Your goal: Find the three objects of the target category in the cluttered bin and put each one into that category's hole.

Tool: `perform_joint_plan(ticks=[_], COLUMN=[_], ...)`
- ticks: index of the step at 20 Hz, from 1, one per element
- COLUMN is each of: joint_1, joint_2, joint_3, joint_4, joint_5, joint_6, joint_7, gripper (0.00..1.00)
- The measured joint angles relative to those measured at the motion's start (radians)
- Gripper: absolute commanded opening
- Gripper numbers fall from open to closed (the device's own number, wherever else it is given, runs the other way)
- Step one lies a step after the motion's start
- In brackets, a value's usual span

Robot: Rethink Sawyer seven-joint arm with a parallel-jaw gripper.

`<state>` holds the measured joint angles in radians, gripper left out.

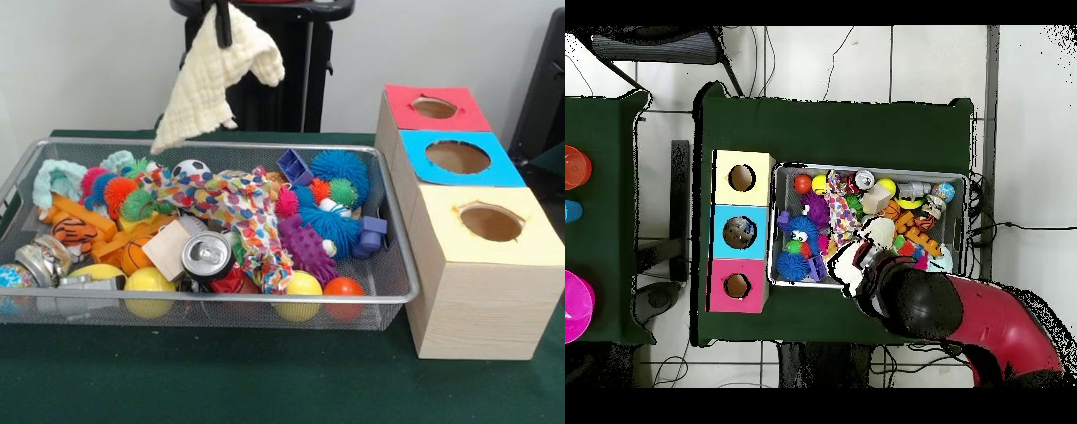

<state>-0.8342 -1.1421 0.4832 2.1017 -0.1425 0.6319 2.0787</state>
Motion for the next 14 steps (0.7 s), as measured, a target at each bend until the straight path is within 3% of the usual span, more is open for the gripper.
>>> perform_joint_plan(ticks=[9, 14], joint_1=[0.055, 0.088], joint_2=[-0.149, -0.197], joint_3=[0.0, 0.0], joint_4=[0.046, 0.048], joint_5=[0.105, 0.148], joint_6=[0.011, 0.031], joint_7=[0.0, 0.0], gripper=[0.0, 0.0])
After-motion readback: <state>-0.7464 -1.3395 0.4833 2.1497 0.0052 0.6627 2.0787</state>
